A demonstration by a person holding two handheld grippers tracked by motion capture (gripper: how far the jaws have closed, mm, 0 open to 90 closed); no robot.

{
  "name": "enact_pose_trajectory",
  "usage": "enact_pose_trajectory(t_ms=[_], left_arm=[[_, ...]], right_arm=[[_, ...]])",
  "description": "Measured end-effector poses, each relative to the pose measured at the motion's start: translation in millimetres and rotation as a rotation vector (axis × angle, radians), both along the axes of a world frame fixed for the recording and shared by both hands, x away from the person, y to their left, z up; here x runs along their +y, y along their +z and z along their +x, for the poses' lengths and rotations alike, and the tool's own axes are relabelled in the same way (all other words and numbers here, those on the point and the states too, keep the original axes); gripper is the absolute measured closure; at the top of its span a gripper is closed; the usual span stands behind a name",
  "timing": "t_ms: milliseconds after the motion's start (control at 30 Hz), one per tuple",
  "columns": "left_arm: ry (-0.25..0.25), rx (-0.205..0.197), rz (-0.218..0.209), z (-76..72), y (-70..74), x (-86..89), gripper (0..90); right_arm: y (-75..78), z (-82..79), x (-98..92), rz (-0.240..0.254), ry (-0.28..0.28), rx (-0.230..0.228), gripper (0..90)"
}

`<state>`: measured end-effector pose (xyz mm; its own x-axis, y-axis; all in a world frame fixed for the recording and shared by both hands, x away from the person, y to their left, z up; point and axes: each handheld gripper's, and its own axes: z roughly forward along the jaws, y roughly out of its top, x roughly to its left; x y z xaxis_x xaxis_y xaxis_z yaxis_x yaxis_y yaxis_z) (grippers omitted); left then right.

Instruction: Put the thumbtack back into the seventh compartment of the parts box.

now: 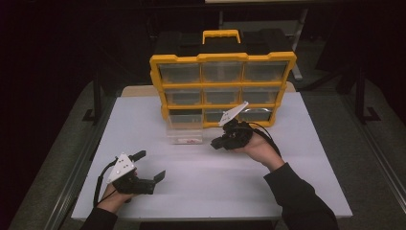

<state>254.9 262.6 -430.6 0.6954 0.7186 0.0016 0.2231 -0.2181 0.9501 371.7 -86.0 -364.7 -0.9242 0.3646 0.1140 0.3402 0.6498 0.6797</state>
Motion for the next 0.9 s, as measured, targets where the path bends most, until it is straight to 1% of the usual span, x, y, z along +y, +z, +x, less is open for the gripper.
enact_pose_trajectory(t_ms=[67,100,300,433,533,600,633,700,733,767,900], left_arm=[[0.0,0.001,0.003,-0.2,0.4,0.2,0.0],[0.001,0.004,0.0,-0.5,0.4,0.0,0.0],[0.001,0.003,0.0,-0.6,0.5,-0.1,0.0],[-0.002,0.0,0.005,-0.4,0.6,0.1,0.0],[0.0,0.002,0.001,-0.8,0.5,-0.3,0.0],[0.0,0.003,0.002,-0.8,0.5,-0.3,0.0],[0.0,0.003,0.002,-0.7,0.4,-0.1,0.0],[0.003,0.008,-0.006,-0.8,0.4,-0.2,0.0],[0.003,0.007,-0.006,-0.6,0.2,-0.1,0.0],[0.002,0.002,-0.004,-0.2,0.0,0.0,0.0],[0.002,0.005,-0.002,-0.8,0.5,0.0,0.0]], right_arm=[[2.6,0.3,1.3,0.006,-0.008,0.005,82.6],[3.4,1.8,1.2,0.004,0.001,-0.008,82.7],[9.8,4.5,5.3,0.023,-0.007,-0.007,82.6],[13.4,7.0,7.5,0.027,-0.01,-0.018,82.6],[17.8,10.9,12.5,0.029,-0.012,-0.037,82.7],[18.6,12.1,14.0,0.03,-0.01,-0.039,82.6],[20.3,14.3,16.9,0.029,-0.019,-0.039,82.7],[21.6,17.4,19.3,0.037,-0.016,-0.042,82.7],[22.3,19.0,20.7,0.041,-0.013,-0.047,82.6],[23.8,19.8,22.4,0.042,-0.017,-0.04,82.7],[28.4,26.0,28.8,0.044,-0.015,-0.052,82.6]])
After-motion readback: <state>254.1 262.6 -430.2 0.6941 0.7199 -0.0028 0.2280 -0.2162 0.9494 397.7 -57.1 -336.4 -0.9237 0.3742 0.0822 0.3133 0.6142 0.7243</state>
